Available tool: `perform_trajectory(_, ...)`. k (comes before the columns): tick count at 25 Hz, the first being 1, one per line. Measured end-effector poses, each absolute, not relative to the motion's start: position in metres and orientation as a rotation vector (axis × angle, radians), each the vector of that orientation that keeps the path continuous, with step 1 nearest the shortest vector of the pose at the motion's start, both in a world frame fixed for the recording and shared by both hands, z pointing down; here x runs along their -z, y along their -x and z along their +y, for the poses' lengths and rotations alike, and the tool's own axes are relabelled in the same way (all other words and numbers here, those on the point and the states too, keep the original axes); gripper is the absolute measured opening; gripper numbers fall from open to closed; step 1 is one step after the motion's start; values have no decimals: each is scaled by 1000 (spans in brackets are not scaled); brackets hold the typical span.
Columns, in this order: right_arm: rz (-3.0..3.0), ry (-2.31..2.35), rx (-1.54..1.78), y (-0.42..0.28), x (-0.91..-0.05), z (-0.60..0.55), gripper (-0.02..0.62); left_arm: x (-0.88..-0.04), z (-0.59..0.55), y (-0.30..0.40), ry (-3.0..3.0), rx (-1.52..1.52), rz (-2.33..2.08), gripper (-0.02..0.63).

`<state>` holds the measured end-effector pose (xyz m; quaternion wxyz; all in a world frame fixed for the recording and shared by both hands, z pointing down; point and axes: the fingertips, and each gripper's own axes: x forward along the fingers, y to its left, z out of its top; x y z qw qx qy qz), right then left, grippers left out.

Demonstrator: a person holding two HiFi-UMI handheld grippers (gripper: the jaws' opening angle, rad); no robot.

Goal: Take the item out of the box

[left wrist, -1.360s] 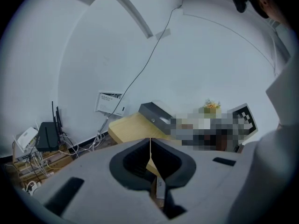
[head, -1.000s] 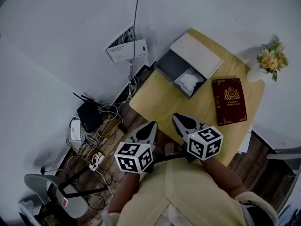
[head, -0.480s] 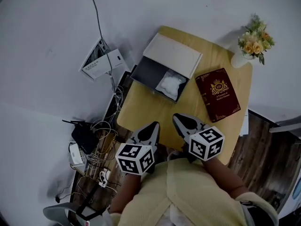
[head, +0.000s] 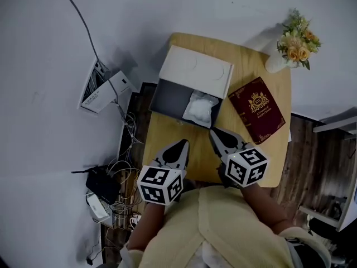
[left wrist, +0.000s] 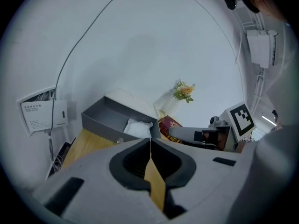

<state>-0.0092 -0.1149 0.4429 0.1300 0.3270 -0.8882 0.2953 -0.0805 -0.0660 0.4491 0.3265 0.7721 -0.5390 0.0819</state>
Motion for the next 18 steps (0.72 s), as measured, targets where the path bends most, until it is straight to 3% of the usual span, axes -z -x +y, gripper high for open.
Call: perform_trajectory(18,-2319,-1197,-805,27,-461,-165,34,-452,-114,105,-2233,-317,-1145,23)
